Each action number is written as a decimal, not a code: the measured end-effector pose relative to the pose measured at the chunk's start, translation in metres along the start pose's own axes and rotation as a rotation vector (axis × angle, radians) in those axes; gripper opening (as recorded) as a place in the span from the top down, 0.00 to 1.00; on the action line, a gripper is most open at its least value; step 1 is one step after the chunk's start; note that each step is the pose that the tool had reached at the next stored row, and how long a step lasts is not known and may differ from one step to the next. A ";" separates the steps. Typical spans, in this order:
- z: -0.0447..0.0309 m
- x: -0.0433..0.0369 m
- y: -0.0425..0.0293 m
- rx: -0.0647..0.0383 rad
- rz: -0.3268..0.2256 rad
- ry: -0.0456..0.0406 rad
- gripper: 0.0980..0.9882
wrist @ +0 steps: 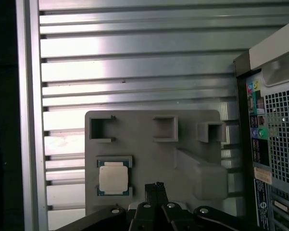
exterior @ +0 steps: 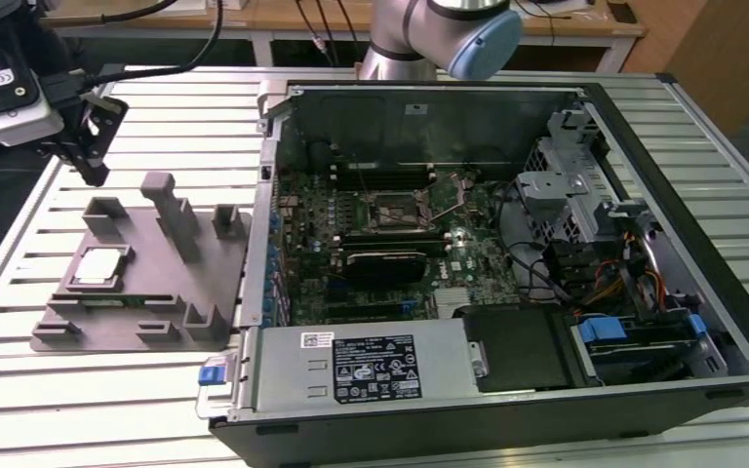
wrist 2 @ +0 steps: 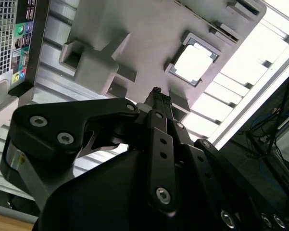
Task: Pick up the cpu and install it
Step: 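Reach for the cpu, then pick up the cpu and move it towards the insertion slot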
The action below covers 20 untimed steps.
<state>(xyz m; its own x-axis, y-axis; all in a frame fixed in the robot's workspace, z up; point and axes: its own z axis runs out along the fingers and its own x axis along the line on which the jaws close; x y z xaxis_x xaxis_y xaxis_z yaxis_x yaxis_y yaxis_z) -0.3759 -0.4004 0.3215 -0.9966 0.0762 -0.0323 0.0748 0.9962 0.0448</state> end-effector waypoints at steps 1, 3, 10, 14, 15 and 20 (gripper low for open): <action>0.0011 0.0009 -0.0002 0.000 0.000 0.0000 0.99; 0.0035 0.0032 -0.0007 0.000 0.000 0.0001 0.99; 0.0093 0.0093 -0.0026 0.000 0.000 -0.0001 0.99; 0.0096 0.0097 -0.0026 0.000 0.000 0.0000 0.99; 0.0096 0.0098 -0.0026 0.000 0.000 0.0000 0.99; 0.0104 0.0113 -0.0030 0.000 0.000 0.0000 0.99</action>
<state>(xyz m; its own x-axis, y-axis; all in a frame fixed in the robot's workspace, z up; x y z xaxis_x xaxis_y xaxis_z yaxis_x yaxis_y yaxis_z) -0.3870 -0.4021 0.3106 -0.9966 0.0762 -0.0323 0.0747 0.9962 0.0449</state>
